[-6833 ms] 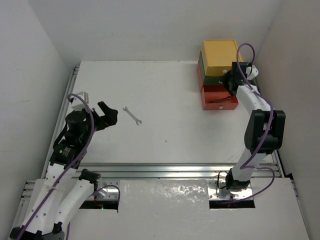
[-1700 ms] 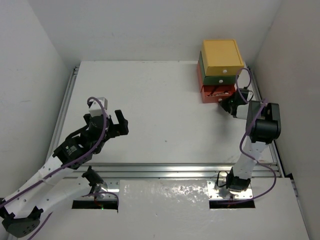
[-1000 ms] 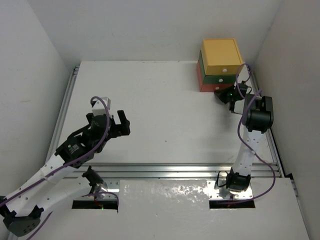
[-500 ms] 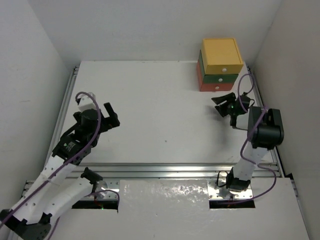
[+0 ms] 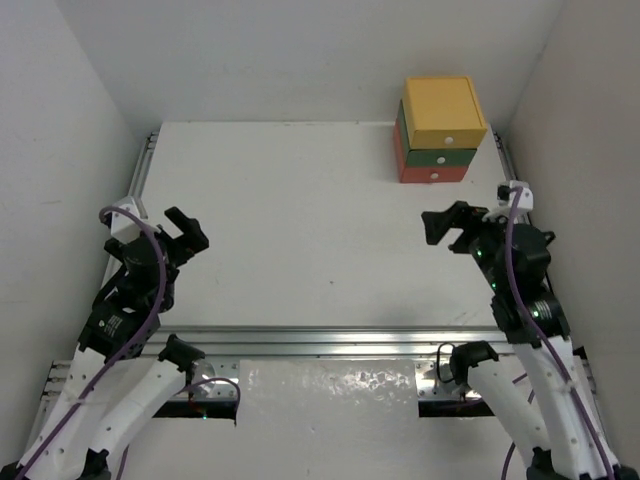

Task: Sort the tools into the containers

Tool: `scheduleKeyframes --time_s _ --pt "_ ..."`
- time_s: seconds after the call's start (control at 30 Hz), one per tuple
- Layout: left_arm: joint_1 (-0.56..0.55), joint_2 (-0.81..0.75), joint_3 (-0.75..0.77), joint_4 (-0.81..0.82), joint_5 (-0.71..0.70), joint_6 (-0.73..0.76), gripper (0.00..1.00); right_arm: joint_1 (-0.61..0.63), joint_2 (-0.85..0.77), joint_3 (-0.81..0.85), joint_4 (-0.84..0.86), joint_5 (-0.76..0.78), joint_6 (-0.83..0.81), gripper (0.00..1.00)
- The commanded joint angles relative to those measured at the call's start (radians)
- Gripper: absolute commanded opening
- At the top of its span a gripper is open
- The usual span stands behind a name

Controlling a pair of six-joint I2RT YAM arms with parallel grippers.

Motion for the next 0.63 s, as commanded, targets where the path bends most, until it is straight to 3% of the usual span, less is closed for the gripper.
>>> scheduleKeyframes --time_s 0.0,0.2,0.33,0.6 --pt "0.008 -0.042 0.01 0.063 -0.062 0.061 1.0 -0.007 -0.092 0.024 -0.38 0.12 -0.167 0.99" --pt "0.008 -0.184 -0.094 0.116 0.022 0.071 1.0 -0.007 -0.227 0.053 -0.558 0.09 -0.225 0.99" --pt "0.008 -0.22 -0.105 0.135 0.026 0.079 1.0 -0.007 -0.304 0.03 -0.547 0.06 -0.255 0.99" --pt "0.008 -0.172 -0.108 0.143 0.064 0.088 1.0 -0.007 -0.303 0.018 -0.537 0.058 -0.249 0.99"
